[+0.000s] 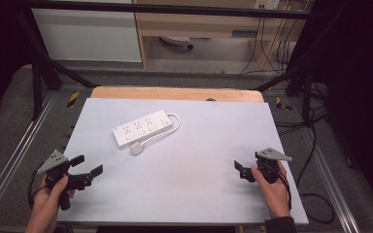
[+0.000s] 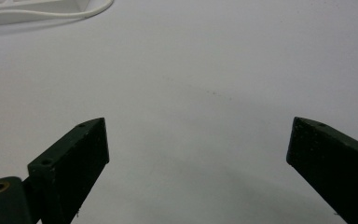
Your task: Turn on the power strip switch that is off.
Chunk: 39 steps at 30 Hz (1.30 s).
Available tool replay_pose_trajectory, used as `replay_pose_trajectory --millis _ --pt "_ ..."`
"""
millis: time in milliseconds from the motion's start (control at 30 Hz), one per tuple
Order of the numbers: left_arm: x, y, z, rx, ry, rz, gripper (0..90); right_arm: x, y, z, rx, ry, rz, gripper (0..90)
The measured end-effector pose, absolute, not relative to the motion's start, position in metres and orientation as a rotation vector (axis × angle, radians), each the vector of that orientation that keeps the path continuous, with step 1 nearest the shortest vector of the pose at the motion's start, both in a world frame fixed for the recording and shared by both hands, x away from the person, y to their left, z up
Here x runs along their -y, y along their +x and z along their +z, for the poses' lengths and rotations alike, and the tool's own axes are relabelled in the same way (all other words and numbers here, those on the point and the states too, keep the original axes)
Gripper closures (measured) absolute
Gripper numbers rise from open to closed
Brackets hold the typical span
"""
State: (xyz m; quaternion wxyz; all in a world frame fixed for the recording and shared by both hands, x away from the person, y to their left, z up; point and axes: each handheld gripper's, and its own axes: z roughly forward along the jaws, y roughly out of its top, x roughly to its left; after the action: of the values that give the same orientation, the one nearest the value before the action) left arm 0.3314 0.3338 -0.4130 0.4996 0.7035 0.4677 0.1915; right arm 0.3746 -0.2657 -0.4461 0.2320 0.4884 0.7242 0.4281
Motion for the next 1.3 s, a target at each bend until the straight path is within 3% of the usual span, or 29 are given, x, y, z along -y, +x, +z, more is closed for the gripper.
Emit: replay_pose_trajectory --millis 1300 --pt "-0.325 0.333 -0.403 -1.116 1.684 0.434 7.9 0.257 0.376 -0.447 -2.054 1.312 1.146 5.6"
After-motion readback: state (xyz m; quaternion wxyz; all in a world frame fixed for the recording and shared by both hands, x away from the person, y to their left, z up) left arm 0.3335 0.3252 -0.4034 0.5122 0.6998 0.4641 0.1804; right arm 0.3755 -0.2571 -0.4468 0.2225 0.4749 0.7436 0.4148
